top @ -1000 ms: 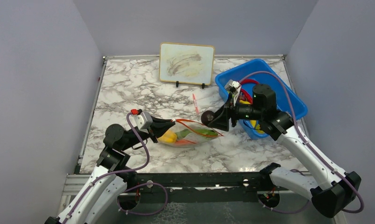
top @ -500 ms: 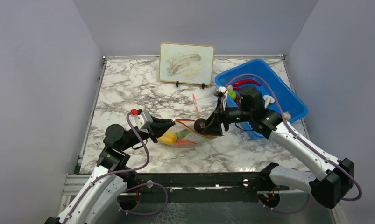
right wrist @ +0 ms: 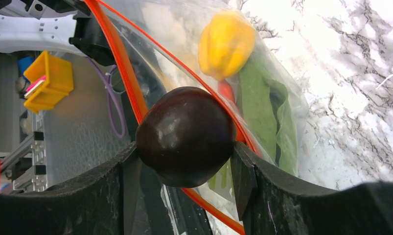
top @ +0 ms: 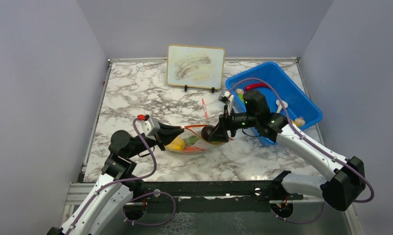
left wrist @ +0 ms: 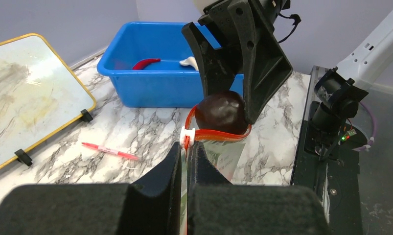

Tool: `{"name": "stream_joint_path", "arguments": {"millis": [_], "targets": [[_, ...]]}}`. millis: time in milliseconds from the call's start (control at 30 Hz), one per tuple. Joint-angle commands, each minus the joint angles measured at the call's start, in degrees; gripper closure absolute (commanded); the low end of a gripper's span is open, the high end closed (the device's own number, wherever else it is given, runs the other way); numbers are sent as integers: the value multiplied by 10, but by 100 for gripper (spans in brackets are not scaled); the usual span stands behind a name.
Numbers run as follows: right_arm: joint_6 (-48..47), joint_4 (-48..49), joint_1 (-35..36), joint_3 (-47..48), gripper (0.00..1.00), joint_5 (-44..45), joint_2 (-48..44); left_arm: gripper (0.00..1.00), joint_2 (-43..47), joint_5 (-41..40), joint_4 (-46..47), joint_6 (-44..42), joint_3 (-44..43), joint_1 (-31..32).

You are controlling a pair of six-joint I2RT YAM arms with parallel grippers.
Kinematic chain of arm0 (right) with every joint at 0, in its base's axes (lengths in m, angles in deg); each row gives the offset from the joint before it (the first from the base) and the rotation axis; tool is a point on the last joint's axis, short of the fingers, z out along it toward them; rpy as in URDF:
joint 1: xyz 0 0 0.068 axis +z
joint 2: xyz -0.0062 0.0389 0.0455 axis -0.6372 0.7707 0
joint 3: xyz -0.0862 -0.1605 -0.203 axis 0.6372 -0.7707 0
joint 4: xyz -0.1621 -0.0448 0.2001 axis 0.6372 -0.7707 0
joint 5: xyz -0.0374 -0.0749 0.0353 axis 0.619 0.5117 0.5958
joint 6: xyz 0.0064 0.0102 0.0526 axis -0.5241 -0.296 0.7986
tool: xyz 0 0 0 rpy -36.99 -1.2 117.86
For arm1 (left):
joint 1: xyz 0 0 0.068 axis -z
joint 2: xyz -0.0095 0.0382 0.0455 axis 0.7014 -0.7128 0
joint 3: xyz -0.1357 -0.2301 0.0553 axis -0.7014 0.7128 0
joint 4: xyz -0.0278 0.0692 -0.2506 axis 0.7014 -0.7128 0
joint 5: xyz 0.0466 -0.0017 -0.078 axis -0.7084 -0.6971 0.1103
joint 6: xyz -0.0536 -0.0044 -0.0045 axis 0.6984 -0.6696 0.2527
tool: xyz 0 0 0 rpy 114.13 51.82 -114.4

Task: Place the food in the zip-top bag and seal the zipper
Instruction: Place the fake vegetable in the zipper food storage bag.

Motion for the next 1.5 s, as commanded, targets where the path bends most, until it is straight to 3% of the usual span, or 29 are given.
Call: {"name": "stream_joint_path", "arguments": {"millis": [0, 333, 433, 700, 900, 1100, 1233, 1467], "targets": [[22, 19, 12, 14, 52, 25, 7, 100, 3, 17, 24, 5, 7, 3], [68, 83, 37, 13, 40, 14, 16, 100, 1, 16, 24, 4, 7, 3], [74, 82, 37, 14, 28, 20, 22, 100, 1, 16, 24, 4, 7, 3], [82, 77, 37, 20, 10, 28, 25, 100, 3, 16, 25, 4, 7, 3], [84, 48, 37, 33, 17, 41, 25, 100, 4, 16, 23, 3, 7, 3], [72, -8, 37, 31, 40, 110, 10, 100, 4, 13, 26, 7, 7, 3], [68, -32, 37, 22, 48, 127, -2, 100, 1, 6, 34, 27, 9, 3], [75, -52, 37, 15, 46, 131, -6, 100, -5, 2, 51, 46, 11, 3]]}}
